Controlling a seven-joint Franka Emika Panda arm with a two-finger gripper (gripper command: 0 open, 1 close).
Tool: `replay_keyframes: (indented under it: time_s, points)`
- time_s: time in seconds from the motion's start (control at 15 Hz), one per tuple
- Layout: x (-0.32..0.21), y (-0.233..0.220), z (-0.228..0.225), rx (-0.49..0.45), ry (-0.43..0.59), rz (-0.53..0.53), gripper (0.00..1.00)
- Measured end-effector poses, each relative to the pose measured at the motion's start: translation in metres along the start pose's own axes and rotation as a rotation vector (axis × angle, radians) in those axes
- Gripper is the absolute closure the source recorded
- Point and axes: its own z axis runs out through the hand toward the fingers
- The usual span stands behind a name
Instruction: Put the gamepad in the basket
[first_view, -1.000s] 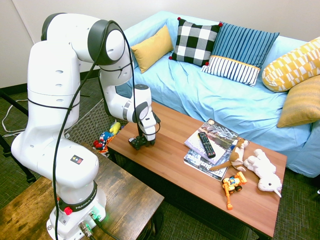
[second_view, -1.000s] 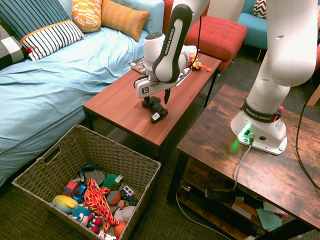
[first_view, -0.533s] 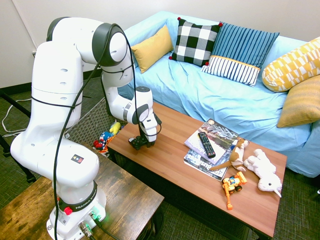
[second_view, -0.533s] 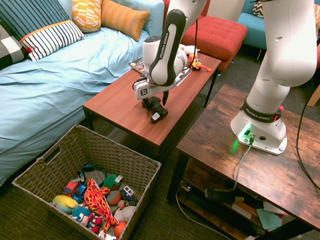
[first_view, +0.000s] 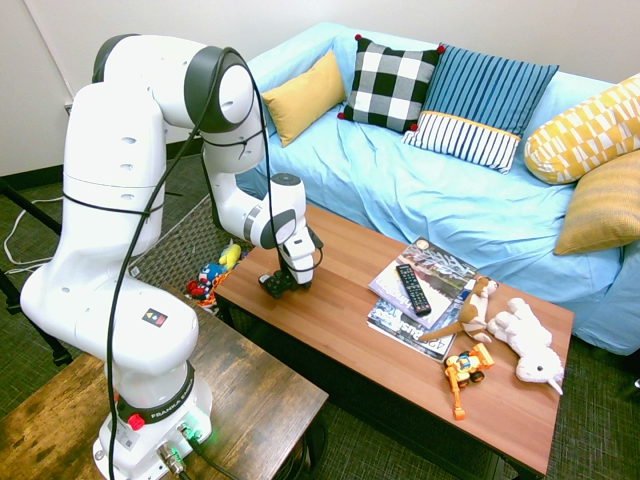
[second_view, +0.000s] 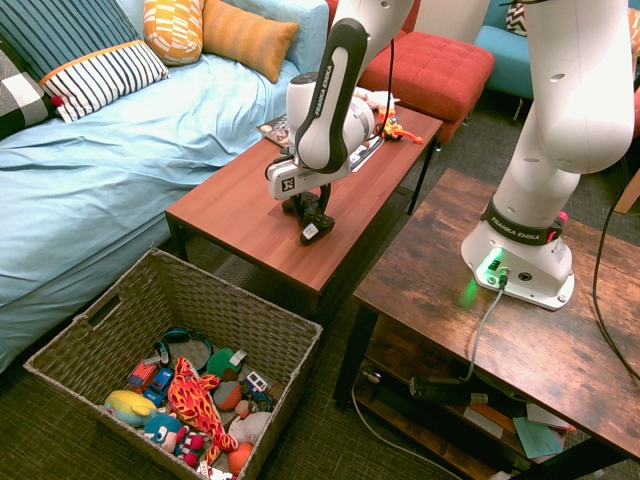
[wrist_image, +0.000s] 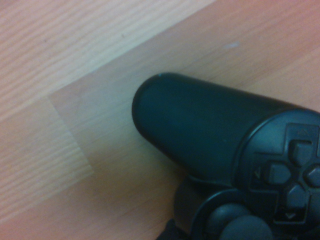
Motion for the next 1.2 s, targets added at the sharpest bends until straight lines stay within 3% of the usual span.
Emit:
replay_keyframes:
  time_s: [0.4, 0.6, 0.93, 1.2]
  points:
    - [0.0, -0.01, -0.06, 0.104, 0.01, -0.061, 1.0]
    - [-0.028, -0.018, -0.105, 0.141, 0.028, -0.142, 1.0]
    - [-0.171, -0.041, -0.157, 0.176, 0.106, -0.352, 1.0]
    - [-0.285, -0.058, -0.147, 0.17, 0.135, -0.497, 1.0]
